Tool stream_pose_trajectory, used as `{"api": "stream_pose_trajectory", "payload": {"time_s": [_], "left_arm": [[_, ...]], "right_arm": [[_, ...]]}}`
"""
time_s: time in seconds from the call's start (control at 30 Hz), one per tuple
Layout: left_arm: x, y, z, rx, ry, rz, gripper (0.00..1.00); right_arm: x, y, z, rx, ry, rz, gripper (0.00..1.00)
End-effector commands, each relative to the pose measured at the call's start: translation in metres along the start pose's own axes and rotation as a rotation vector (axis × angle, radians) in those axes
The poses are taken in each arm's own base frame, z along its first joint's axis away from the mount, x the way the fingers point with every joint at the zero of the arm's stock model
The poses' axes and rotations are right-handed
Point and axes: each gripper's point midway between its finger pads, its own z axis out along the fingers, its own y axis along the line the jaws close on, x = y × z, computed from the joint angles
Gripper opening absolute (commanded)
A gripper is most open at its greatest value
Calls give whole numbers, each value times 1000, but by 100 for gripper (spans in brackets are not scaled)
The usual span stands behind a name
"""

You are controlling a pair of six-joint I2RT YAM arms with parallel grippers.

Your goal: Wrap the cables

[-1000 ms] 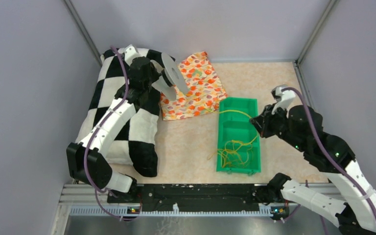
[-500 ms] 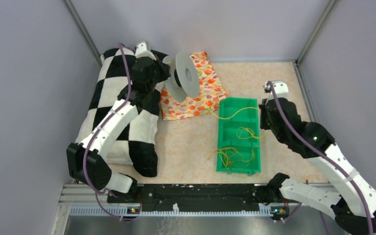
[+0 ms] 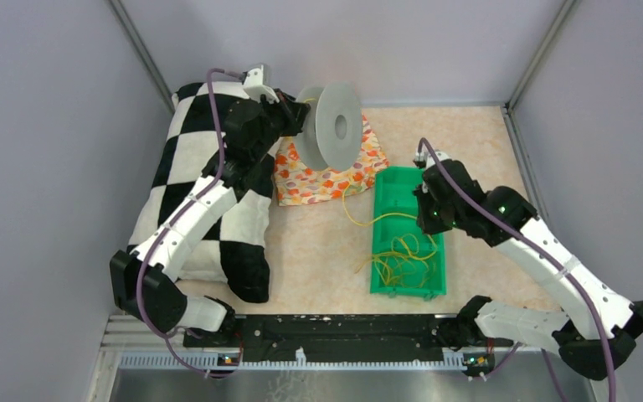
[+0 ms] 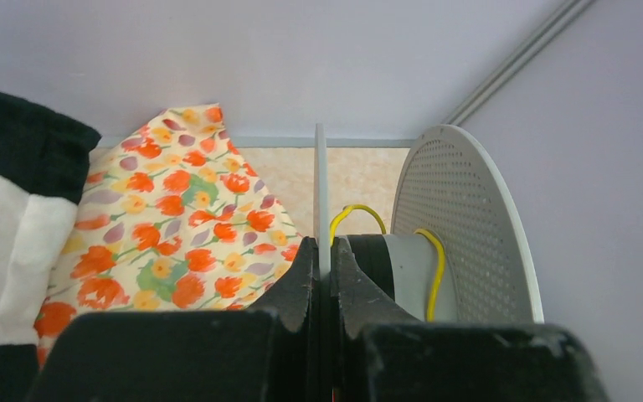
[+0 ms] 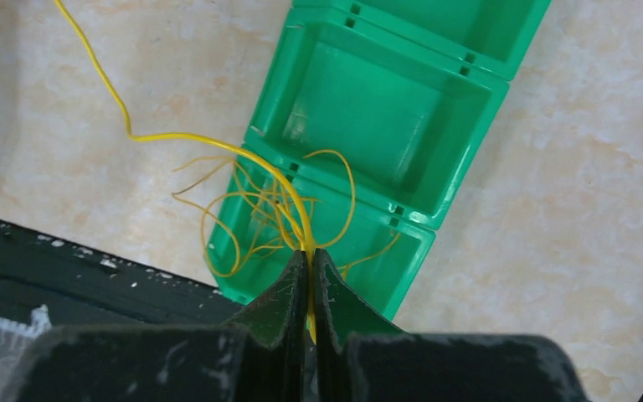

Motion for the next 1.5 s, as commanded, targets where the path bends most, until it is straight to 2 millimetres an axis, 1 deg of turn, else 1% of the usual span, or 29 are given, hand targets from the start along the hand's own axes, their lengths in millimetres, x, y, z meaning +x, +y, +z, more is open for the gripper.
{"api": "stream_pose_trajectory", "payload": {"time_s": [0.0,0.1,0.23,0.4,0.53,0.6,0.67,0.7,0.73,0.8,0.87,0.9,0.97,1.03,1.13,1.2,1.23,1.3,1.4,1.43,1.47], "left_arm": [[-57,-51,-21,195,-186,28,0],[-56,-53,-22,208,-181,38,0],[-57,-53,-26,203,-181,62,0],[-67,-56,-33,207,-210,88,0],[-77,-63,-43,228,-233,102,0],[-80,-65,-49,238,-238,107,0],[-78,-64,-54,235,-236,107,0],[-78,-62,-56,228,-237,110,0],[-76,-61,-59,222,-235,113,0],[-74,-56,-62,203,-227,129,0],[-71,-53,-65,180,-195,142,0],[-69,-51,-66,172,-182,148,0],[-72,-52,-74,171,-186,153,0],[-77,-55,-81,181,-204,163,0],[-88,-62,-90,197,-219,177,0],[-96,-67,-94,208,-237,182,0],[-100,-69,-96,213,-247,188,0],[-106,-70,-100,213,-266,192,0],[-104,-69,-99,215,-268,191,0],[-104,-70,-98,220,-267,188,0],[-100,-70,-95,225,-258,184,0]], "right_arm": [[0,13,-20,-25,148,22,0],[14,5,-20,35,255,0,0],[28,-16,-28,148,327,-15,0],[43,-2,-28,72,395,7,0],[48,2,-27,58,416,27,0],[55,-3,-20,92,426,33,0],[69,-4,-6,109,452,43,0],[77,-3,3,109,470,49,0],[92,-5,12,124,510,45,0],[112,-14,28,192,552,50,0],[125,-13,38,204,597,59,0],[127,-13,41,209,609,60,0],[122,-17,44,244,596,53,0],[105,-18,38,259,558,49,0],[69,-17,10,246,480,53,0],[52,-12,-11,195,435,46,0],[47,-5,-20,138,414,52,0],[43,11,-32,26,399,77,0],[42,30,-37,-105,368,97,0],[38,40,-38,-167,344,109,0],[30,51,-40,-233,303,121,0]]}}
